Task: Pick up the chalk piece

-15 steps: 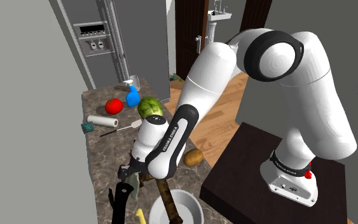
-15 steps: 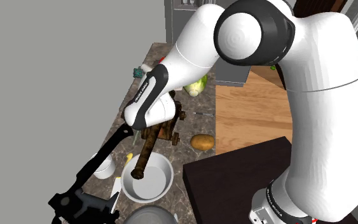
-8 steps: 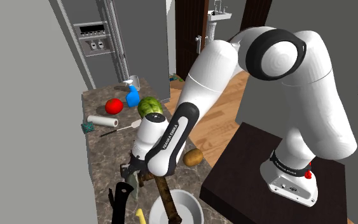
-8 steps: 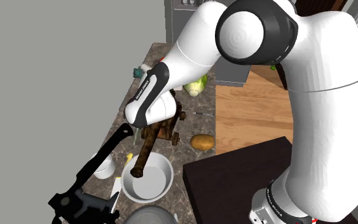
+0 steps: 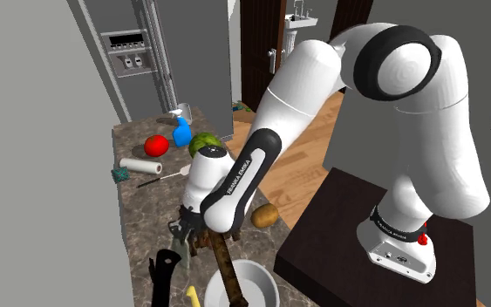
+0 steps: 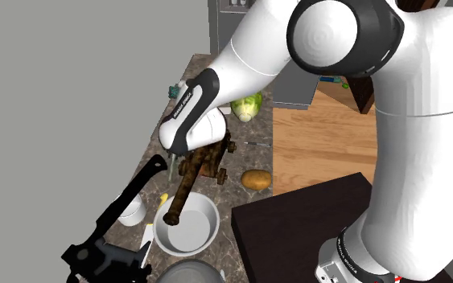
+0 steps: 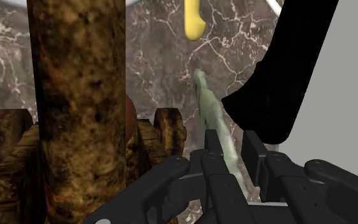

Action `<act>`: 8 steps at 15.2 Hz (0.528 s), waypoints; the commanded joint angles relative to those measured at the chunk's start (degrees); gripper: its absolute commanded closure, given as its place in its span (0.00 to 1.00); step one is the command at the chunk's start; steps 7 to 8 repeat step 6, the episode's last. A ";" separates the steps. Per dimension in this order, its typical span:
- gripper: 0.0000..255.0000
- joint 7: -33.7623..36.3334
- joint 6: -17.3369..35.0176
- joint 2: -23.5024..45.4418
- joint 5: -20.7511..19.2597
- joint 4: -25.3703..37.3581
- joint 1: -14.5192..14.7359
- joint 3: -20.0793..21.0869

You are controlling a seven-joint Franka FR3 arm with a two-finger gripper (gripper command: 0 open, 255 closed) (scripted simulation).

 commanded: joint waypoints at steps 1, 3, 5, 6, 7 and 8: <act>1.00 0.35 -1.10 -1.49 0.00 -0.30 0.09 -0.11; 1.00 0.71 -2.26 -2.98 -0.02 -0.59 0.16 -0.22; 1.00 0.91 -2.94 -3.82 -0.04 -0.74 0.20 -0.29; 1.00 0.91 -2.94 -3.82 -0.04 -0.74 0.20 -0.29; 1.00 0.91 -2.94 -3.82 -0.04 -0.74 0.20 -0.29; 1.00 0.91 -2.94 -3.82 -0.04 -0.74 0.20 -0.29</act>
